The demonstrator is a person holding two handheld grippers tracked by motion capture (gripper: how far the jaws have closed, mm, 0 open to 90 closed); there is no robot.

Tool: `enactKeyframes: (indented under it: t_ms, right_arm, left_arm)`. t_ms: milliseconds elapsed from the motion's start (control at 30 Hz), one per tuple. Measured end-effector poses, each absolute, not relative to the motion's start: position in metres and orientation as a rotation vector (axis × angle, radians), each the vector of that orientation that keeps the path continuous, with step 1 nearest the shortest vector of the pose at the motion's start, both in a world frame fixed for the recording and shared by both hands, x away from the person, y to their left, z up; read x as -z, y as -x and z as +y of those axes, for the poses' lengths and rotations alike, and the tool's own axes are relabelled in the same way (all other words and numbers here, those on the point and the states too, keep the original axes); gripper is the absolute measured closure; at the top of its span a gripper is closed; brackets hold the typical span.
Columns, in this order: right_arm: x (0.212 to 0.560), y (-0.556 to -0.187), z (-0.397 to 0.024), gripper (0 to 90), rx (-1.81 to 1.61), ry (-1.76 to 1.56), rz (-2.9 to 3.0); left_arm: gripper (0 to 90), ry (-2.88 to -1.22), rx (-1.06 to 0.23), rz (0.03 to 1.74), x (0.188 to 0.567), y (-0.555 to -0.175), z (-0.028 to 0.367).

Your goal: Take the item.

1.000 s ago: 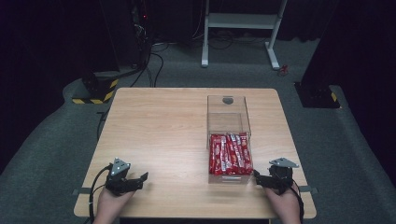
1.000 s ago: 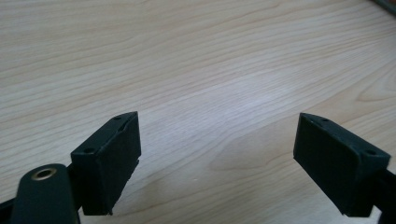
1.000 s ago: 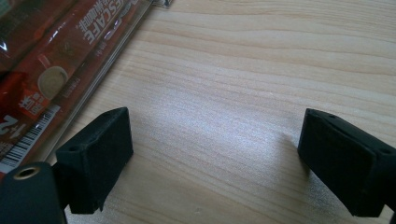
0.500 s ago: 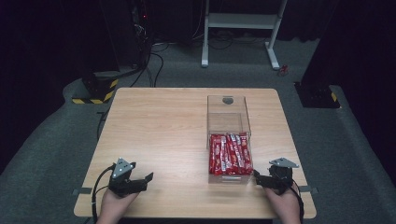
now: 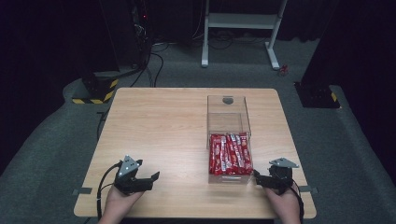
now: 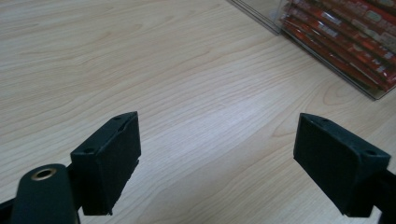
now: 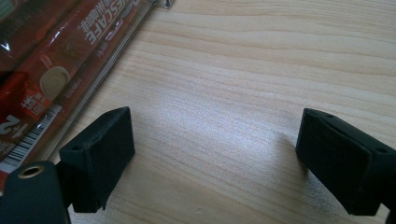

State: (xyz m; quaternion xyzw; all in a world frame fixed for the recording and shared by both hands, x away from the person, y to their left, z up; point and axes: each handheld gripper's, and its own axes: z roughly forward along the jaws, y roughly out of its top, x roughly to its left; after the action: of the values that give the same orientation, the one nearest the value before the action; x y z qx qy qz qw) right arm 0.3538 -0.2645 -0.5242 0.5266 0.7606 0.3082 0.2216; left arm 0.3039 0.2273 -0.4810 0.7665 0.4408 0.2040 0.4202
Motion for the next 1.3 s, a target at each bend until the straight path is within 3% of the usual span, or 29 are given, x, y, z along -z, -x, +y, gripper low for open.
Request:
enactKeyframes:
  t_ms: [1300]
  right_arm:
    - [0.524,-0.355,-0.265,11.8,-0.855,-1.462,2.093]
  left_arm:
    - [18.7,-1.913,-0.436,0.830,0.440,-0.308,0.124]
